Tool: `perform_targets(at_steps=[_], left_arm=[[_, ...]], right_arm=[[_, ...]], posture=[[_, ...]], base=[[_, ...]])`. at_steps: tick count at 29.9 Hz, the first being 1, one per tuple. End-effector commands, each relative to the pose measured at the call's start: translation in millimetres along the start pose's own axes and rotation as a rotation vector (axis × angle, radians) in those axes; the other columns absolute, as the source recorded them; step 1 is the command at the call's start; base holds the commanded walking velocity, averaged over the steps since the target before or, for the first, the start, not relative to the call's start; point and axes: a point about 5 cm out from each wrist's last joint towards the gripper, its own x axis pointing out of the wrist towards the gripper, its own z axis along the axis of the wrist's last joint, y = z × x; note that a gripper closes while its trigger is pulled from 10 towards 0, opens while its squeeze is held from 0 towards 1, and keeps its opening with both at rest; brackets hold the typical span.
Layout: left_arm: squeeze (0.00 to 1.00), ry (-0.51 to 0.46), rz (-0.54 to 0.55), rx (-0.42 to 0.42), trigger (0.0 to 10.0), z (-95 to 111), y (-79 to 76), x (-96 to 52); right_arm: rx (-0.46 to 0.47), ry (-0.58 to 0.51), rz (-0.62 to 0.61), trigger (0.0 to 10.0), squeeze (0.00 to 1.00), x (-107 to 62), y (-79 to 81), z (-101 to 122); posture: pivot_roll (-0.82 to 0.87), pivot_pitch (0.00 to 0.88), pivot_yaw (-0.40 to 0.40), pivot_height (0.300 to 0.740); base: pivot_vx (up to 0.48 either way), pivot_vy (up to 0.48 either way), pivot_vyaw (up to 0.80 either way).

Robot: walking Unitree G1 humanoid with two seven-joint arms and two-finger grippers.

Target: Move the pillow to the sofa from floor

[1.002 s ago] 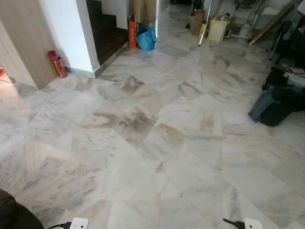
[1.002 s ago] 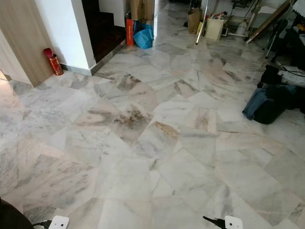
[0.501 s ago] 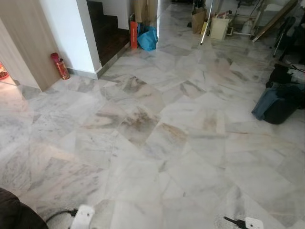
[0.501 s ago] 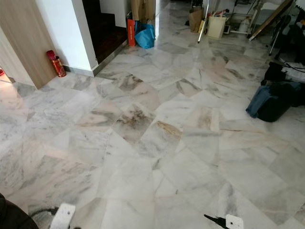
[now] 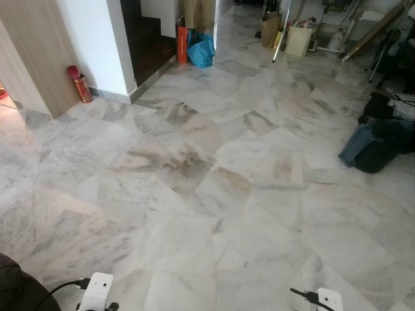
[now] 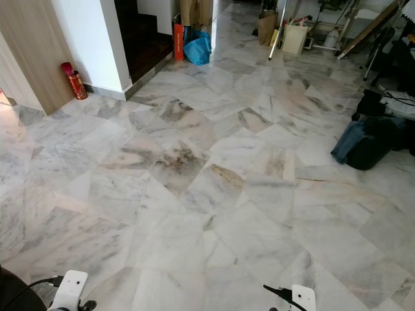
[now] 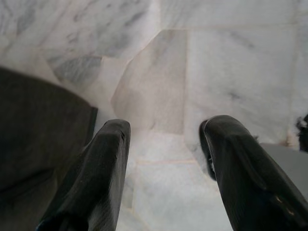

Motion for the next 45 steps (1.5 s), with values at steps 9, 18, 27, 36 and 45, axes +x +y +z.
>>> perform_targets(at_steps=[9, 18, 27, 36, 45], left_arm=[[0.0, 0.075, 0.007, 0.018, 10.0, -29, 16.0, -8.4], [0.0, 0.074, -0.045, -0.006, 10.0, -22, -24.7, -2.5], [0.0, 0.071, -0.037, -0.048, 10.0, -27, -26.2, -3.8], [0.0, 0.08, -0.021, -0.06, 10.0, -33, -20.0, -6.0], [0.0, 0.074, -0.043, -0.045, 10.0, -30, -29.7, -4.7]], right_arm=[[0.059, -0.013, -0.037, 10.0, 0.0, -2.3, -13.5, 1], [0.044, -0.002, -0.065, 10.0, 0.0, -5.1, -25.8, -1], [0.039, 0.008, -0.075, 10.0, 0.0, -6.0, -29.0, -3], [0.019, 0.021, -0.078, 10.0, 0.0, -6.8, -30.9, -7], [0.026, 0.021, -0.076, 10.0, 0.0, -6.9, -30.6, -8]], posture=[[0.1, 0.0, 0.037, 0.74], [0.05, 0.0, -0.01, 0.74], [0.05, 0.0, -0.018, 0.74], [0.04, 0.0, -0.019, 0.74], [0.05, 0.0, -0.02, 0.74]], base=[[0.0, 0.0, 0.0], [0.0, 0.0, 0.0], [0.0, 0.0, 0.0], [0.0, 0.0, 0.0], [0.0, 0.0, 0.0]])
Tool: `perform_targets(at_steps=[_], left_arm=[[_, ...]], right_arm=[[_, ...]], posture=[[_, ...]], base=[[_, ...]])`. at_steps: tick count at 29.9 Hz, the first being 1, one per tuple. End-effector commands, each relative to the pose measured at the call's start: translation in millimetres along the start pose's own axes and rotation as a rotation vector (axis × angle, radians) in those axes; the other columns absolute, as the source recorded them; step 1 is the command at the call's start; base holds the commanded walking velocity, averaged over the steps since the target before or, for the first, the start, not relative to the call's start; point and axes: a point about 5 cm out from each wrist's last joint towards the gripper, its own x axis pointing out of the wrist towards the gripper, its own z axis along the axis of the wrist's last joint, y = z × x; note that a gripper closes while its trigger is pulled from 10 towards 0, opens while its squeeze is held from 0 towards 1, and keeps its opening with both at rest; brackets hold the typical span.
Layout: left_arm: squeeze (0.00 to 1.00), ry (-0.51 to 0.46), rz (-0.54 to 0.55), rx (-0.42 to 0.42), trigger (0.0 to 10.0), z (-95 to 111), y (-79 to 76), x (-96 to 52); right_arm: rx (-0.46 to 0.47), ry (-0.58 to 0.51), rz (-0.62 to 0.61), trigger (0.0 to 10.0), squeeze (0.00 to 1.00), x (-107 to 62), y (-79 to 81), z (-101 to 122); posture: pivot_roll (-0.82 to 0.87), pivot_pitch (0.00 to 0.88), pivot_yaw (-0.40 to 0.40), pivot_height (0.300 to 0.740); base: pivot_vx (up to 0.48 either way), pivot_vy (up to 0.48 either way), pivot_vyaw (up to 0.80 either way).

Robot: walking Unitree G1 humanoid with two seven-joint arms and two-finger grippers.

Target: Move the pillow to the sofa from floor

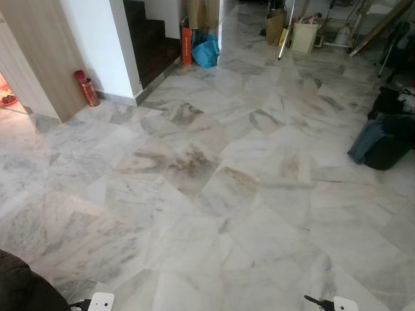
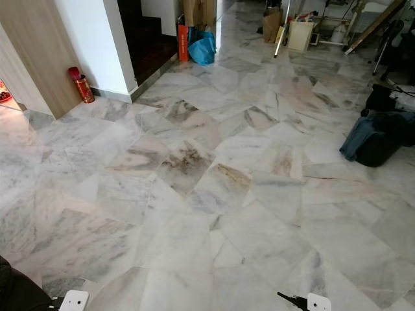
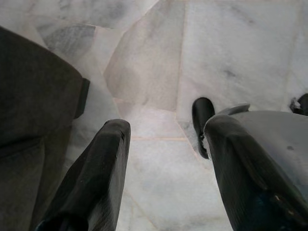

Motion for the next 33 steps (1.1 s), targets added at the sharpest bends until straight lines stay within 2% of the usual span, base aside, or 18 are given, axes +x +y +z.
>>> perform_targets(at_steps=[1, 13, 18, 33], left_arm=[[0.0, 0.008, -0.003, 0.022, 10.0, -1, -2.1, 0.1], [0.0, 0.031, -0.017, 0.064, 10.0, -7, -3.8, -0.8], [0.0, 0.034, -0.004, 0.044, 10.0, -11, 7.3, -2.9], [0.0, 0.034, -0.006, 0.049, 10.0, -9, 5.2, -2.1]], right_arm=[[0.008, 0.001, -0.006, 10.0, 0.0, -0.6, -2.9, -1], [0.019, 0.005, 0.002, 10.0, 0.0, -0.6, -0.5, -4], [0.031, 0.009, -0.003, 10.0, 0.0, -0.8, -0.9, -6], [0.044, 0.015, -0.007, 10.0, 0.0, -1.2, -1.9, -9]], posture=[[0.05, 0.0, -0.019, 0.74], [0.05, 0.0, -0.011, 0.74], [0.04, 0.0, -0.008, 0.74], [0.05, 0.0, -0.012, 0.74]], base=[[0.0, 0.0, 0.0], [0.0, 0.0, 0.0], [0.0, 0.0, 0.0], [0.0, 0.0, 0.0]])
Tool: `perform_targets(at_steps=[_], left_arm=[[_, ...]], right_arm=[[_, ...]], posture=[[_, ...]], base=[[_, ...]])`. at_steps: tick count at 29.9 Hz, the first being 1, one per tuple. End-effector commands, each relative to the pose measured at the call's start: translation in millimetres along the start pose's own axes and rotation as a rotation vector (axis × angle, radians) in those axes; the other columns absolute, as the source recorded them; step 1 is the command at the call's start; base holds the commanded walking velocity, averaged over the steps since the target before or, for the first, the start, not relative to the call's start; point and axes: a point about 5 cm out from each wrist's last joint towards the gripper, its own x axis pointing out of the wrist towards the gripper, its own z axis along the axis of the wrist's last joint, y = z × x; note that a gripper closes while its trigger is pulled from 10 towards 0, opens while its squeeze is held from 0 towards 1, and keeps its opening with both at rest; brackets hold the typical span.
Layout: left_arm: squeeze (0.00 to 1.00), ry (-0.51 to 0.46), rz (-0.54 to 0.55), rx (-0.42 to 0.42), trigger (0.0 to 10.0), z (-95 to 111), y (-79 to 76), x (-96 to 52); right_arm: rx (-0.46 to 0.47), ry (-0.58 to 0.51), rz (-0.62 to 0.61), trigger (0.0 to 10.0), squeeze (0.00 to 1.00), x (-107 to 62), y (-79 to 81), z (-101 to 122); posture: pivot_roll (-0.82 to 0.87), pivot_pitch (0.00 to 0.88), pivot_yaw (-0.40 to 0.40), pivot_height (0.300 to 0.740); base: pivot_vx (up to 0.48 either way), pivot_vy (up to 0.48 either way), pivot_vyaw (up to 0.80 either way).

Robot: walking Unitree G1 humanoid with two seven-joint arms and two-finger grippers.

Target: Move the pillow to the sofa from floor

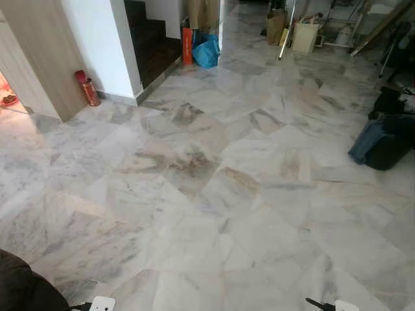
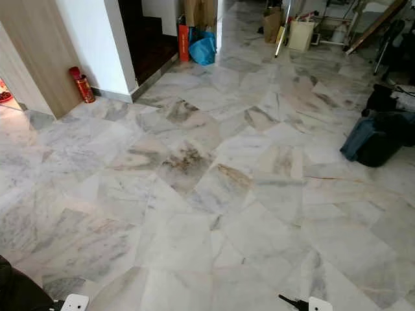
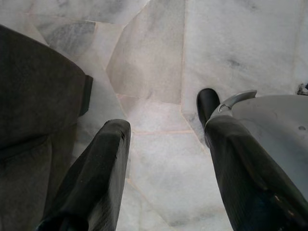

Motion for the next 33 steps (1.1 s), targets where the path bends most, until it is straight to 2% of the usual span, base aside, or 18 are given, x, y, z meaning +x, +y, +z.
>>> perform_targets(at_steps=[1, 16, 17, 22, 33], left_arm=[[0.0, 0.011, -0.005, 0.0, 10.0, -2, -0.9, 0.0], [0.0, -0.005, -0.016, 0.006, 10.0, 5, -6.2, 1.5], [0.0, -0.004, -0.017, 0.006, 10.0, 3, -6.3, 1.1], [0.0, 0.004, -0.015, 0.0, 10.0, -5, -0.7, -1.2], [0.0, -0.016, -0.026, -0.01, 10.0, 8, -7.1, 2.0]], right_arm=[[0.013, 0.003, -0.006, 10.0, 0.0, -0.3, -0.8, -2], [-0.001, -0.012, -0.013, 10.0, 0.0, 0.0, -2.0, 4], [-0.022, -0.009, -0.01, 10.0, 0.0, 0.0, -2.3, 5], [-0.011, -0.011, -0.017, 10.0, 0.0, -0.2, -4.0, 6], [-0.015, -0.009, -0.015, 10.0, 0.0, -0.3, -4.9, 6]], posture=[[0.05, 0.0, -0.011, 0.74], [0.05, 0.0, -0.018, 0.74], [0.04, 0.0, -0.019, 0.74], [0.04, 0.0, -0.022, 0.74], [0.05, 0.0, -0.031, 0.74]], base=[[0.0, 0.0, 0.0], [-0.032, 0.0, 0.0], [-0.244, 0.0, 0.0], [-0.245, 0.0, 0.0], [-0.254, 0.0, 0.0]])
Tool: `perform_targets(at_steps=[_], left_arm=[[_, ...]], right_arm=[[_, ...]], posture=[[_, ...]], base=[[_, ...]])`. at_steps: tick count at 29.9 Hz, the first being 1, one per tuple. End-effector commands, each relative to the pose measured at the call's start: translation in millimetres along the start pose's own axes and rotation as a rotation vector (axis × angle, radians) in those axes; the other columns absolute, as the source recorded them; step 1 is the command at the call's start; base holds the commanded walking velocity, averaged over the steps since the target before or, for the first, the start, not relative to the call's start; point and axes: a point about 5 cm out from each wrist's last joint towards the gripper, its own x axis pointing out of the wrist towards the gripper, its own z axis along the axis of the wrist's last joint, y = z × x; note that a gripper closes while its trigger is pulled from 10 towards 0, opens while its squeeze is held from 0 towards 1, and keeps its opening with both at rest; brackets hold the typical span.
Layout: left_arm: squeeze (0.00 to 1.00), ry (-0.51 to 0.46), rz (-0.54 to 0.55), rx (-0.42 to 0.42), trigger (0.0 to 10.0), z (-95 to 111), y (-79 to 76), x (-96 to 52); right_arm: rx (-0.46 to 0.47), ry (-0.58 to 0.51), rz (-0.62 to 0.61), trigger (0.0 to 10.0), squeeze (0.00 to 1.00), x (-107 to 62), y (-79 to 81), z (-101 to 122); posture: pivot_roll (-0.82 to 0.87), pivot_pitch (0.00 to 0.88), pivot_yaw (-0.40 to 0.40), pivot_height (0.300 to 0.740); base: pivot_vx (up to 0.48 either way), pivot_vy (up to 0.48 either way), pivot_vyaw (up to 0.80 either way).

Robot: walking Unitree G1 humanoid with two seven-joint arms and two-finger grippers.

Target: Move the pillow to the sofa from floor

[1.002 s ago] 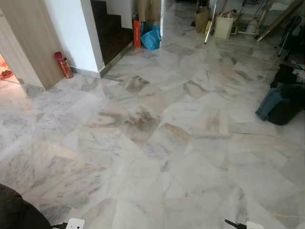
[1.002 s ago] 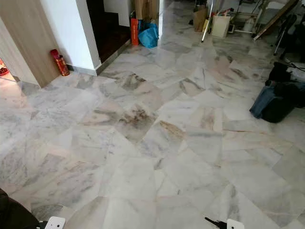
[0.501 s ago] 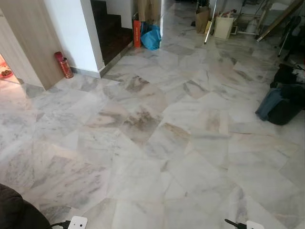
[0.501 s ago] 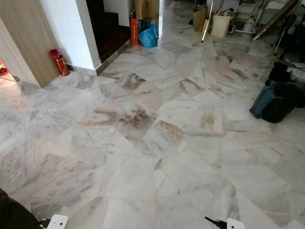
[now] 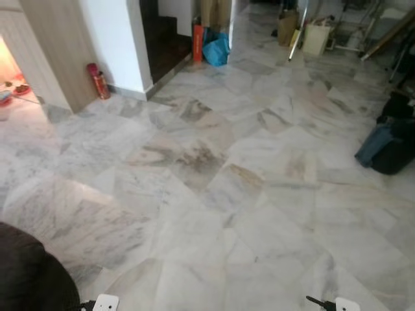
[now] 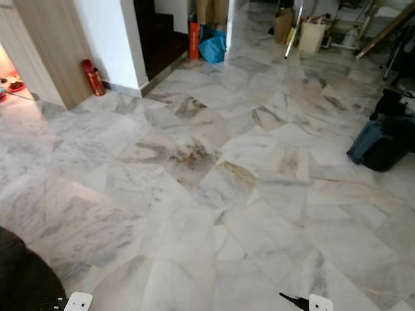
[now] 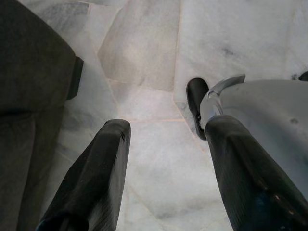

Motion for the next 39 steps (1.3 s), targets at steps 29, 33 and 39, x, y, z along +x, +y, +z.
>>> perform_targets(at_steps=[29, 33, 39], left_arm=[[0.0, -0.021, -0.016, -0.005, 10.0, 13, -3.2, 2.7], [0.0, -0.021, -0.015, -0.006, 10.0, 13, -2.9, 2.7], [0.0, -0.02, -0.016, -0.009, 10.0, 12, -2.9, 2.6]], right_arm=[[0.009, 0.004, -0.01, 10.0, 0.0, -0.8, -4.5, -1], [0.007, 0.005, -0.008, 10.0, 0.0, -0.7, -4.2, -1], [0.007, 0.004, -0.004, 10.0, 0.0, -0.7, -3.7, 0]], posture=[[0.06, 0.0, -0.033, 0.74], [0.06, 0.0, -0.034, 0.74], [0.06, 0.0, -0.034, 0.74]], base=[[-0.26, 0.0, 0.0], [-0.268, 0.0, 0.0], [-0.268, 0.0, 0.0]])
